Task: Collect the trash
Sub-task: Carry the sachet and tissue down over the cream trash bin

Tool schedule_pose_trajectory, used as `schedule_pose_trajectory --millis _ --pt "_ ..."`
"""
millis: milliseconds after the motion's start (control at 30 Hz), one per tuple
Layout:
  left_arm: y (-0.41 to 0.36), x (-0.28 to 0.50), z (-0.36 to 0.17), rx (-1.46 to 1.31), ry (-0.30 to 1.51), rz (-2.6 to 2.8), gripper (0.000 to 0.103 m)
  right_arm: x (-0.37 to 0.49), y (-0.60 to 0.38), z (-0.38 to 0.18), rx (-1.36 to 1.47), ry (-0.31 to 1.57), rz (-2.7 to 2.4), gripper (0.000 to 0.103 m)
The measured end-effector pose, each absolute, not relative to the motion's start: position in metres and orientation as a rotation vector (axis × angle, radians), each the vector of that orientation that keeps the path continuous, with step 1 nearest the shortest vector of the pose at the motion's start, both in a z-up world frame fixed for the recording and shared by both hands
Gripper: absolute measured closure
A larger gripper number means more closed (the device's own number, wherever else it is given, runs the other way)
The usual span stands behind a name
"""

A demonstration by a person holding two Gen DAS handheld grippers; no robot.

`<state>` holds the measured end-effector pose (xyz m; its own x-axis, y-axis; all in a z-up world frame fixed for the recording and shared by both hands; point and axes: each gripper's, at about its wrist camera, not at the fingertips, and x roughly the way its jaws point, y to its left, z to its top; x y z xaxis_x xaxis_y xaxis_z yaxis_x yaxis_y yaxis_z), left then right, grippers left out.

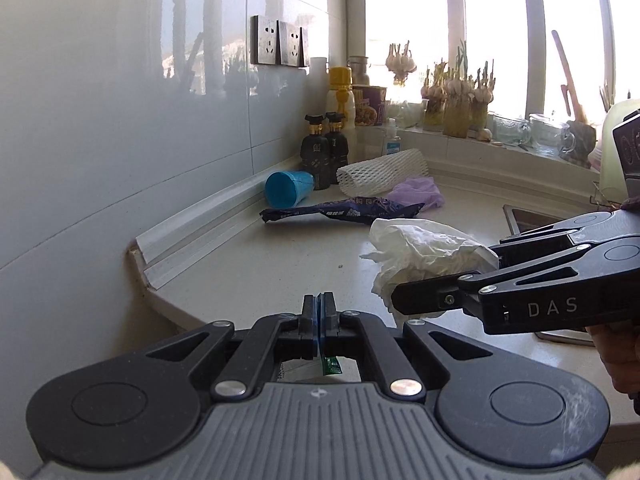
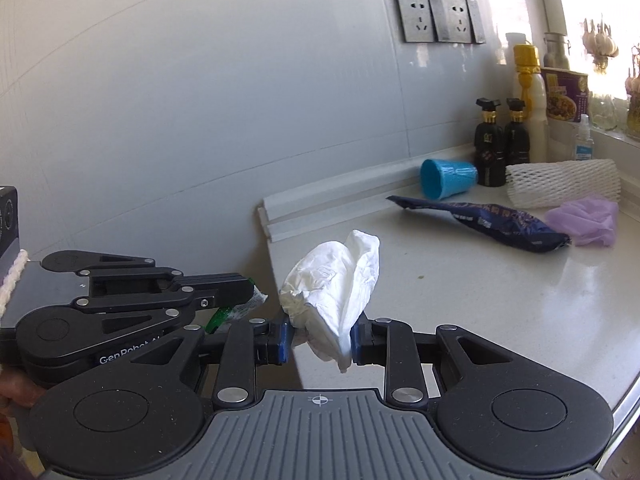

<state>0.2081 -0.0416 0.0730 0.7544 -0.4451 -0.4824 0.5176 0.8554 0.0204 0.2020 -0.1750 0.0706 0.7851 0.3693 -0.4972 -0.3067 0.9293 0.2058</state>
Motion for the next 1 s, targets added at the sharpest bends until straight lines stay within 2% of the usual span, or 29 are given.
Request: schedule_pose_trajectory --millis 567,1000 --pt "0.023 0.167 0.01 0.051 0.588 -0.435 0.102 0.167 -0.1 0.006 0.082 0.66 0.475 0.077" --pt "0.052 0.151 -0.095 -0.116 0.765 -0.384 0.102 0.16 -0.071 -0.113 0.085 0.819 0.465 0.077"
